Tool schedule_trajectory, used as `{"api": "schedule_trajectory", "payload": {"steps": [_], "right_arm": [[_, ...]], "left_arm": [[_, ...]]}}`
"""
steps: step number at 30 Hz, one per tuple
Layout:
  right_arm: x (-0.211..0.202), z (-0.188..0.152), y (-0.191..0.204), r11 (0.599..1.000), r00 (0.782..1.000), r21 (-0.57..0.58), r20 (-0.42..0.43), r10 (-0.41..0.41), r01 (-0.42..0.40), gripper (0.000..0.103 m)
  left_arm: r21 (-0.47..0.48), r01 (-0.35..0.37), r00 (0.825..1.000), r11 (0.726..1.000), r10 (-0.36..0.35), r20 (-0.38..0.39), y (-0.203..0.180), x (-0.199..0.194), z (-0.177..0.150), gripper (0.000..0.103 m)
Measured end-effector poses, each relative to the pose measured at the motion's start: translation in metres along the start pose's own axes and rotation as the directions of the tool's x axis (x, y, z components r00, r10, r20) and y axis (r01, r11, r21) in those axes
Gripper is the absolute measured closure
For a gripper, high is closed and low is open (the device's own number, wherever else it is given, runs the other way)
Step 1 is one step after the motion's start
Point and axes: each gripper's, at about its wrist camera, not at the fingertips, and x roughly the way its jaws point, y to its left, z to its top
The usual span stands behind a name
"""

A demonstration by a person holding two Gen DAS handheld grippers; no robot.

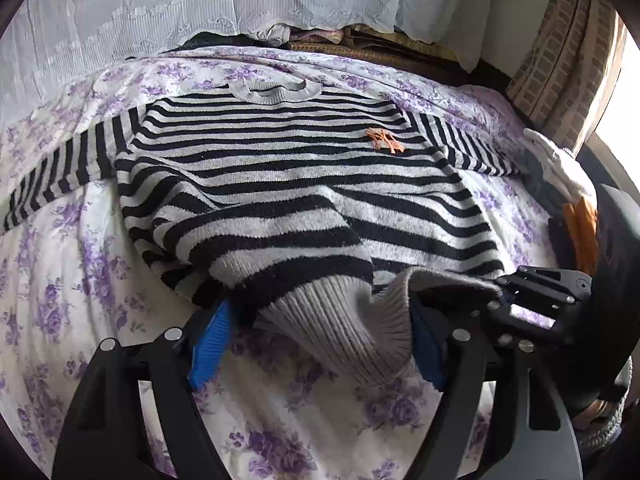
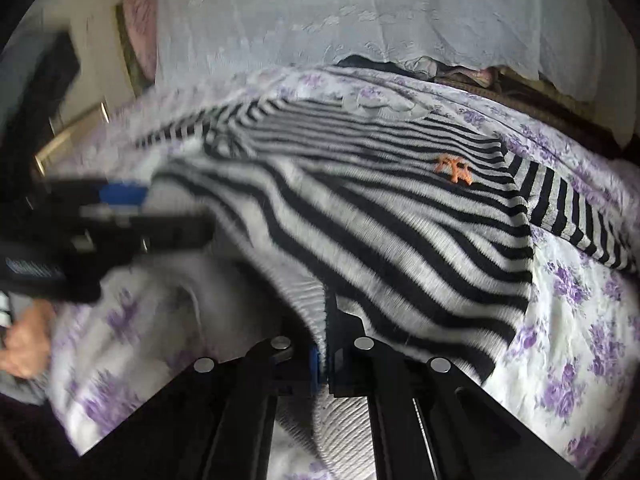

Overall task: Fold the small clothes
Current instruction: 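Lift the hem with both grippers and fold it toward the collar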

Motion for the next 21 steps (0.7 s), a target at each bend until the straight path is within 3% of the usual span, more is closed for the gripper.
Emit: {"api": "schedule_trajectory", "payload": {"steps": [1, 3, 5, 6, 10, 12, 13, 14, 16, 21], "right_arm": [[-0.001, 0.001, -0.001, 1.0, 1.0, 0.004, 0.004, 0.012, -0.012, 0.099], [-0.007, -0.002, 0.004, 0.999, 0.999, -0.031, 0.013, 0.035, -0.034, 0.088], [-0.014, -0.005, 0.02, 0.996, 0.999, -0.089, 0.048, 0.012, -0.008, 0.012], [-0.017, -0.006, 0.029, 0.992, 0.997, -0.126, 0.08, 0.001, 0.009, 0.01], [-0.007, 0.002, 0.05, 0.981, 0.997, -0.191, 0.076, -0.019, 0.033, 0.01], [0.012, 0.008, 0.055, 0.973, 0.994, -0.208, 0.054, -0.096, 0.105, 0.016], [0.022, 0.01, 0.054, 0.972, 0.994, -0.211, 0.036, -0.099, 0.104, 0.048], [0.034, 0.014, 0.045, 0.983, 0.997, -0.173, -0.021, -0.069, 0.065, 0.099], [0.038, 0.022, 0.021, 0.999, 0.999, -0.044, -0.034, 0.017, -0.018, 0.097], [0.033, 0.036, -0.027, 0.992, 1.0, 0.127, 0.01, 0.012, -0.014, 0.097]], "left_arm": [[-0.006, 0.016, 1.0, 1.0, -0.016, -0.003, 0.002, 0.0, 0.003, 0.028], [0.005, 0.031, 0.999, 0.999, -0.031, -0.007, 0.001, 0.005, 0.014, 0.028], [0.01, 0.037, 0.999, 0.999, -0.036, -0.019, 0.001, 0.015, 0.026, 0.028], [0.003, 0.053, 0.998, 0.999, -0.053, -0.034, 0.002, 0.02, 0.032, 0.028], [-0.02, 0.09, 0.994, 0.996, -0.092, -0.061, 0.003, 0.032, 0.044, 0.028], [-0.021, 0.102, 0.993, 0.995, -0.103, -0.065, 0.005, 0.032, 0.044, 0.028], [-0.019, 0.107, 0.992, 0.994, -0.108, -0.066, 0.005, 0.031, 0.043, 0.028], [-0.015, 0.113, 0.991, 0.994, -0.113, -0.07, 0.007, 0.03, 0.041, 0.028], [-0.009, 0.119, 0.989, 0.993, -0.119, -0.088, 0.012, 0.028, 0.033, 0.028], [-0.016, 0.152, 0.983, 0.988, -0.153, -0.101, 0.031, 0.011, -0.004, 0.021]]}}
